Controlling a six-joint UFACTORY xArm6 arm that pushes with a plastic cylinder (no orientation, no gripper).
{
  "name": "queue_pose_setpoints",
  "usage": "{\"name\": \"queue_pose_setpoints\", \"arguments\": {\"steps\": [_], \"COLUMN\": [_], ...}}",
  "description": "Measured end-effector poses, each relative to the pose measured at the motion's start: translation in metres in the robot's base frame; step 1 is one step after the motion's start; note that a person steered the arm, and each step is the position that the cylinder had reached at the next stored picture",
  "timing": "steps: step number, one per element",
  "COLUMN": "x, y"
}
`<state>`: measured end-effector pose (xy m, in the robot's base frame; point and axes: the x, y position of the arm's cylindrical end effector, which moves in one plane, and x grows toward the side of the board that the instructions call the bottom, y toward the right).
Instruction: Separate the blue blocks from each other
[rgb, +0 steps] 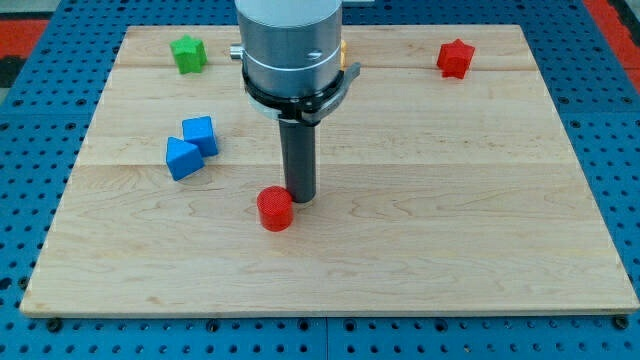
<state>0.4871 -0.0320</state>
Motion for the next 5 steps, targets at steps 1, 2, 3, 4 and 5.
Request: {"name": "queue_pose_setpoints", "arguments": {"steps": [1, 2, 3, 4, 5], "x": [-0.003, -0.003, -0.003, -0.003, -0.007], "y": [-0.038, -0.068, -0.105, -0.147, -0.178]}}
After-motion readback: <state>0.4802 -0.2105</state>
